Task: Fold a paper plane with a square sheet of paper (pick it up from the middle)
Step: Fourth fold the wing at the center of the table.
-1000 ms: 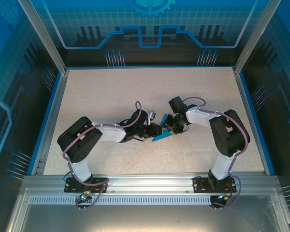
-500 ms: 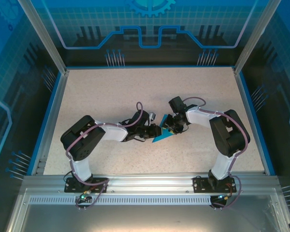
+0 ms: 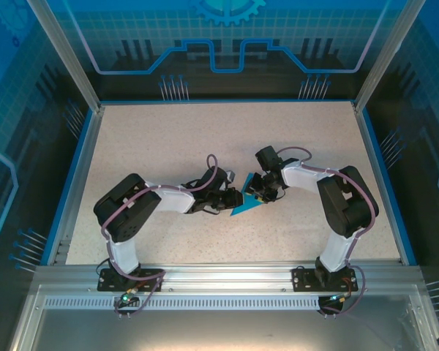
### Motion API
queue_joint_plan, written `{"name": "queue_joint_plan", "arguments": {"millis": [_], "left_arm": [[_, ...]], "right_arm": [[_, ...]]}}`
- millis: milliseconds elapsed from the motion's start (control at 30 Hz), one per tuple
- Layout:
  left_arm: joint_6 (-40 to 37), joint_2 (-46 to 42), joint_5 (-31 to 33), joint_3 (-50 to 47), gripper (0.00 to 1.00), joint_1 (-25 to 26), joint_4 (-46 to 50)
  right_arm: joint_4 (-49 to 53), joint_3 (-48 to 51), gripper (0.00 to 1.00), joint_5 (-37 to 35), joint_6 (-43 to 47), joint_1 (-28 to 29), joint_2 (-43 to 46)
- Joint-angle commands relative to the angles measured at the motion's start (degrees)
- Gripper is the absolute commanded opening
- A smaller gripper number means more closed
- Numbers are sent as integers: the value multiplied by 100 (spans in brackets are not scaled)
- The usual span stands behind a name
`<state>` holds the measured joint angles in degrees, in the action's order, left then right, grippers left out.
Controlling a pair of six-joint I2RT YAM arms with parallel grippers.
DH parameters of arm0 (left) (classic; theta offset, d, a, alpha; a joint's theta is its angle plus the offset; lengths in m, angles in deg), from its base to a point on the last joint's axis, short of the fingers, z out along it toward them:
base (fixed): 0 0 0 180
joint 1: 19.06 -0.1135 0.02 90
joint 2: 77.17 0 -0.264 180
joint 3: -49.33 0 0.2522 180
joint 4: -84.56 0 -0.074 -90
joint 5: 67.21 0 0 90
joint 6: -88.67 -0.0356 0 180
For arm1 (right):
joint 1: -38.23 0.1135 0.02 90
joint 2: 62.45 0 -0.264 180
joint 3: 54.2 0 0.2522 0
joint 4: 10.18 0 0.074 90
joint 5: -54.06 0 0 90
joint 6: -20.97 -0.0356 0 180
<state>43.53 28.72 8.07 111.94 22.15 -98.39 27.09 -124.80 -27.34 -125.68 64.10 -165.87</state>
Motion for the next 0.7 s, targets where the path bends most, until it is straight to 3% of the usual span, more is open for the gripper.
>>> {"name": "queue_joint_plan", "arguments": {"millis": [0, 433, 667], "left_arm": [[-109, 138, 144, 161, 19, 29, 200], [-144, 167, 268, 188, 18, 28, 365], [-147, 222, 266, 188, 11, 33, 466]], "right_arm": [[501, 569, 41, -1022, -42, -108, -750], [504, 560, 41, -1018, -40, -108, -775], [506, 525, 41, -990, -36, -115, -736]]}}
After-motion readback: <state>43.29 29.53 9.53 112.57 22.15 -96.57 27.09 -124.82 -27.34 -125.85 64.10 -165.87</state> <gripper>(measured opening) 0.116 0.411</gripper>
